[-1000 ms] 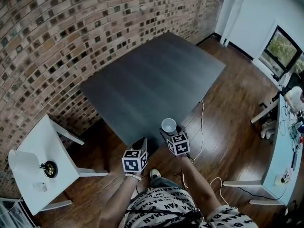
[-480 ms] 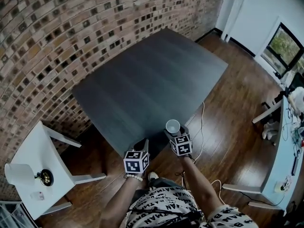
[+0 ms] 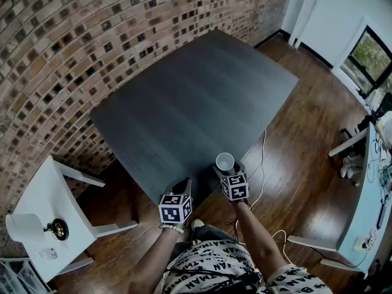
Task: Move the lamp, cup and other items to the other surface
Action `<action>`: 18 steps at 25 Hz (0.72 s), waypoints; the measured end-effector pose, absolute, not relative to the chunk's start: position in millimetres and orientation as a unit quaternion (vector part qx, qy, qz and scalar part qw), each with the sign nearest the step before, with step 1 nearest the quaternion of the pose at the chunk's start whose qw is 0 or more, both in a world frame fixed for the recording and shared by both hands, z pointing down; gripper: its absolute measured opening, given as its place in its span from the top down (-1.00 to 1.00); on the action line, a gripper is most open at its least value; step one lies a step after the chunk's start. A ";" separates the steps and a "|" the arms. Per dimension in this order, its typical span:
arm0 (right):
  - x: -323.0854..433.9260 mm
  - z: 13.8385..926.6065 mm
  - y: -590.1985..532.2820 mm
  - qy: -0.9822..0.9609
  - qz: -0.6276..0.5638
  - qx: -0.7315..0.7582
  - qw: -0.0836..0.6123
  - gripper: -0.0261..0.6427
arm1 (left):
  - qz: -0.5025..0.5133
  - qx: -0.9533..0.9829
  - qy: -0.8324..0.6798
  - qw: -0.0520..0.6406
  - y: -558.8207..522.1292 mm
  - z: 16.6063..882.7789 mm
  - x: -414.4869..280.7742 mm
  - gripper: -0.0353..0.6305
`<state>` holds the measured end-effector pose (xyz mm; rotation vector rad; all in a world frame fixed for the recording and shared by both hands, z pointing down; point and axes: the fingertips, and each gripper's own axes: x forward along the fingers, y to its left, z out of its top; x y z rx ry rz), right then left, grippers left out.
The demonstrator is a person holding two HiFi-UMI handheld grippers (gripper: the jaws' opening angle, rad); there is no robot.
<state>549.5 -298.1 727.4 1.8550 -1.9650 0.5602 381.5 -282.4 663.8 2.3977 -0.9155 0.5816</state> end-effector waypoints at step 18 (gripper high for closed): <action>535.8 709.6 -247.5 -0.679 0.243 0.671 0.172 -0.35 | 0.192 0.880 -0.352 0.255 -276.1 646.4 353.6 0.89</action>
